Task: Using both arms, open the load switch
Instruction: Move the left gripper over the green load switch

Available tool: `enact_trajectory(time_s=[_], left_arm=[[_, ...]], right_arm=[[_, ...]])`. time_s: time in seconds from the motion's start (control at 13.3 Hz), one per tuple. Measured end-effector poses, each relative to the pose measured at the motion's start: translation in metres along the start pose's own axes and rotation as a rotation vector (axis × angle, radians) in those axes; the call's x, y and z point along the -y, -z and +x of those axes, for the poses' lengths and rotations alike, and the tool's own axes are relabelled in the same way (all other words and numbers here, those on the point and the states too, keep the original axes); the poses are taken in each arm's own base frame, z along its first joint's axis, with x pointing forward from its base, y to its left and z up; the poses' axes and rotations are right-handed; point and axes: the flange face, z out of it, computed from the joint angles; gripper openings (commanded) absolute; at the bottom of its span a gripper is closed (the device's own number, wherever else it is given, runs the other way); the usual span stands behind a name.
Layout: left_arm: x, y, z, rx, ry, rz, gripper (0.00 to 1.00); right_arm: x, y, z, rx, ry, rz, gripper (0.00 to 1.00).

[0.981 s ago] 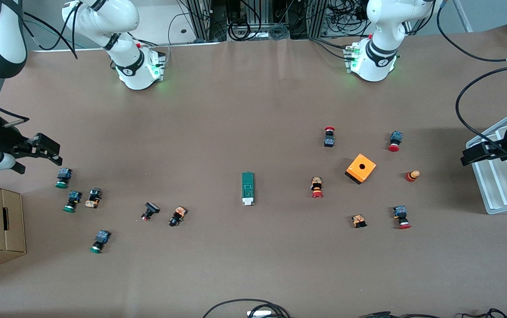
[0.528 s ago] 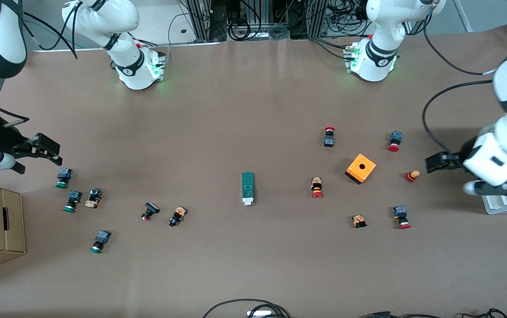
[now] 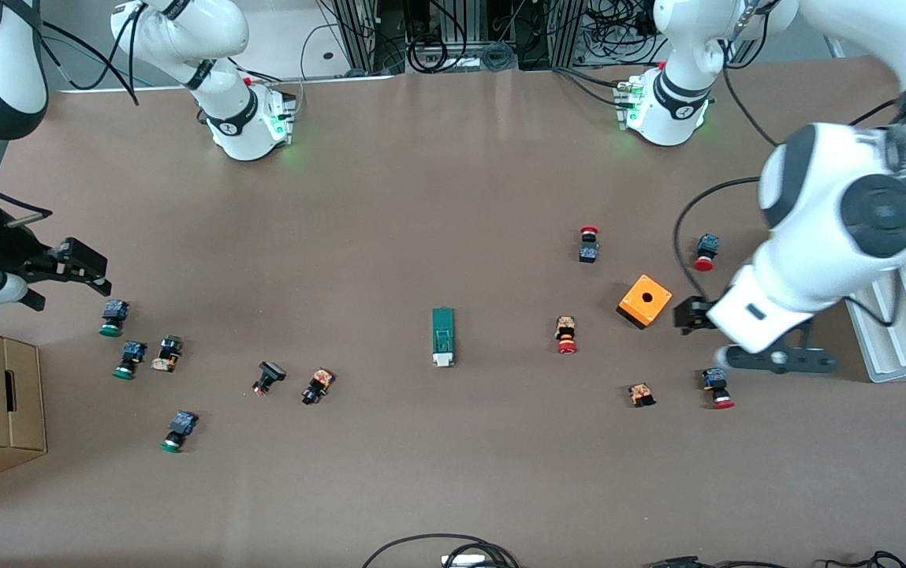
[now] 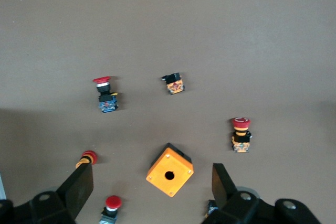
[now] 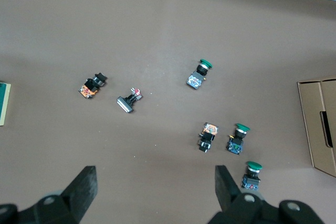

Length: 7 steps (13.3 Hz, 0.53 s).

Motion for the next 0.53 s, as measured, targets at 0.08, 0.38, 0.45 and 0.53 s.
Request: enact_trajectory(time_s=[0.08,0.38,0.45,0.53], left_arm=[[-0.017,0.0,-0.003,-0.009,-0.005,0.017,1.0],[-0.079,0.006,-0.017,-0.071,-0.063,0.129,1.0],[-0.102,0.007,-0.025,-0.096,-0.053,0.167,1.0],[-0.128,0.007,-0.035,-0.125,-0.031,0.188,1.0]], right_arm=[[0.0,0.0,0.0,0.0,0.0,0.0,1.0],[0.0,0.0,0.0,0.0,0.0,0.0,1.0],[0.0,0.0,0.0,0.0,0.0,0.0,1.0],[0.0,0.0,0.0,0.0,0.0,0.0,1.0]])
